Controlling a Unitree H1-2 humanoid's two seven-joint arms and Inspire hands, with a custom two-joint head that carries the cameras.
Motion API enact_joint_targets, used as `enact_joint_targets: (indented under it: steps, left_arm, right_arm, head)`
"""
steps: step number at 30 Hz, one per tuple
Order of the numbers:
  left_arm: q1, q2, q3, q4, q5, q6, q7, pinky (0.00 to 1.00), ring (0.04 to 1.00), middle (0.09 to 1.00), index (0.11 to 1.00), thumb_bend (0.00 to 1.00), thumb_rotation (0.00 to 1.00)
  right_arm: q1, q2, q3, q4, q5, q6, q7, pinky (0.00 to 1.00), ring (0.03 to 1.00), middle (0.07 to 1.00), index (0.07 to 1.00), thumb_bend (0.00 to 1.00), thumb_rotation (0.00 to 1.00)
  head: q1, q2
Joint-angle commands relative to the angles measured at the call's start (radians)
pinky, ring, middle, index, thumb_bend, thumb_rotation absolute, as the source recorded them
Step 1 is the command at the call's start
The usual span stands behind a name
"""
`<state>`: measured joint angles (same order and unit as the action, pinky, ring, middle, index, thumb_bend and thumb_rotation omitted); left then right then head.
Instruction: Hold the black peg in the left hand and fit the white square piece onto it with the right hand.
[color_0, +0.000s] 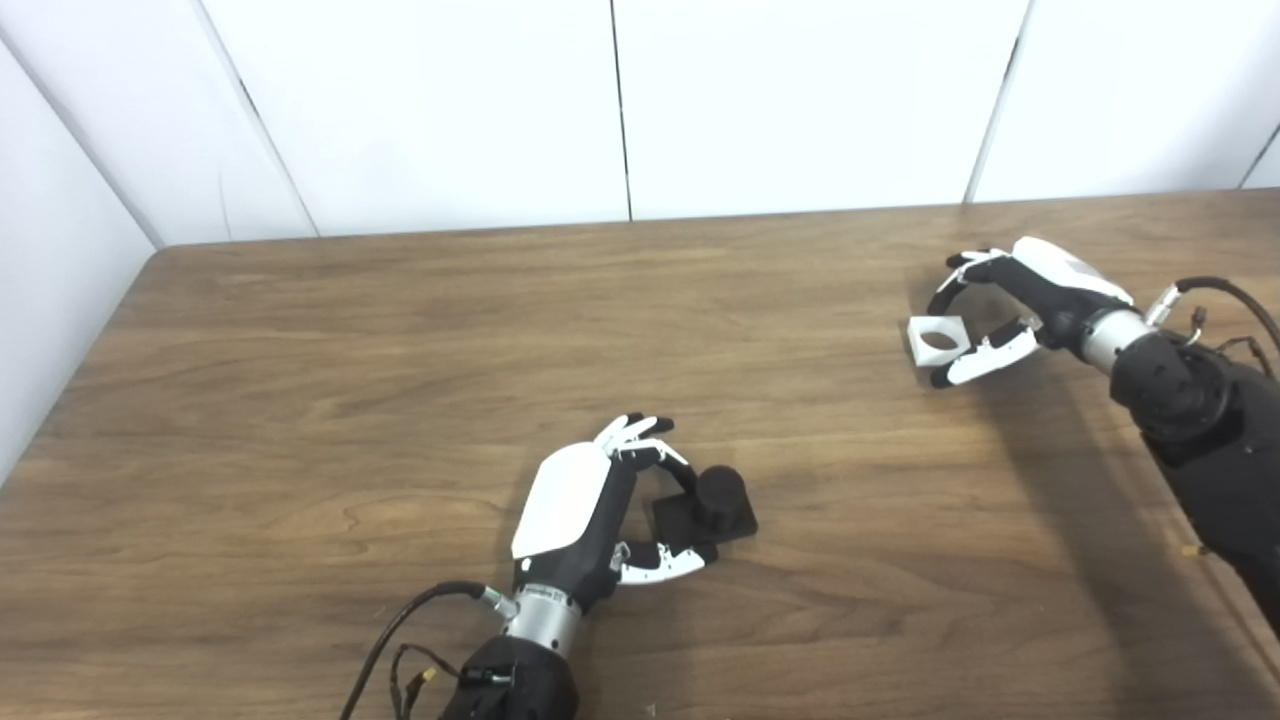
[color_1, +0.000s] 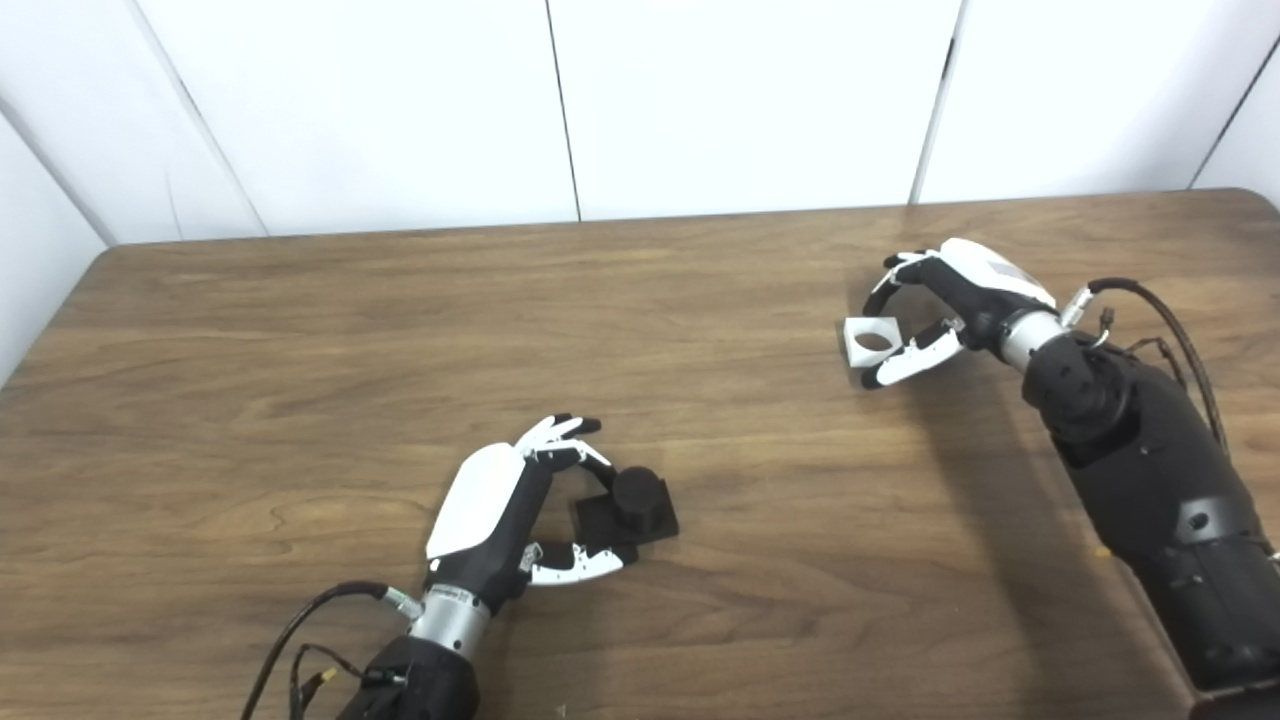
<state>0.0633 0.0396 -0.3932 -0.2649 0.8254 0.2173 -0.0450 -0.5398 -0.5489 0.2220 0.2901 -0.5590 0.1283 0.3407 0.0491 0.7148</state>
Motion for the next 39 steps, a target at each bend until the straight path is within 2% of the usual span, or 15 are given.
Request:
enact_joint_targets:
  steps: [1, 13, 27, 33, 36, 39]
  left_arm:
    - [0.009, -0.001, -0.012, 0.006, 0.003, 0.012, -0.023, 0.83, 0.934, 0.869, 0.492, 0.5, 0.07]
    - [0.015, -0.01, -0.009, 0.009, 0.004, 0.012, -0.012, 0.83, 0.932, 0.866, 0.492, 0.5, 0.07]
    - [0.015, -0.004, -0.011, -0.007, 0.013, 0.026, -0.032, 0.82, 0.936, 0.871, 0.493, 0.5, 0.07]
    - [0.017, -0.008, -0.009, -0.006, 0.014, 0.026, -0.026, 0.82, 0.934, 0.868, 0.493, 0.5, 0.07]
    - [0.017, -0.008, -0.008, -0.007, 0.013, 0.028, -0.029, 0.83, 0.935, 0.869, 0.493, 0.5, 0.07]
    - [0.017, -0.007, -0.007, -0.007, 0.008, 0.024, -0.028, 0.83, 0.937, 0.871, 0.493, 0.5, 0.07]
  right_arm:
    - [-0.07, -0.031, -0.002, -0.009, -0.008, -0.011, -0.003, 0.92, 0.99, 0.933, 0.638, 0.85, 0.23]
    - [-0.087, -0.03, 0.034, 0.035, -0.035, -0.028, -0.008, 1.0, 0.995, 0.935, 0.629, 0.85, 0.22]
    - [-0.083, -0.029, 0.042, 0.045, -0.034, -0.044, -0.007, 1.0, 1.0, 0.943, 0.616, 0.85, 0.21]
    - [-0.081, -0.027, 0.038, 0.048, -0.03, -0.044, -0.012, 1.0, 1.0, 0.942, 0.601, 0.83, 0.17]
    - [-0.08, -0.026, 0.037, 0.05, -0.028, -0.045, -0.017, 1.0, 1.0, 0.941, 0.515, 0.59, 0.15]
    - [-0.078, -0.026, 0.036, 0.051, -0.025, -0.047, -0.023, 1.0, 0.999, 0.936, 0.494, 0.53, 0.14]
  head:
    - [0.002, 0.001]
    - [0.006, 0.002]
    - [0.005, 0.005]
    - [0.006, 0.004]
    - [0.006, 0.004]
    - [0.006, 0.004]
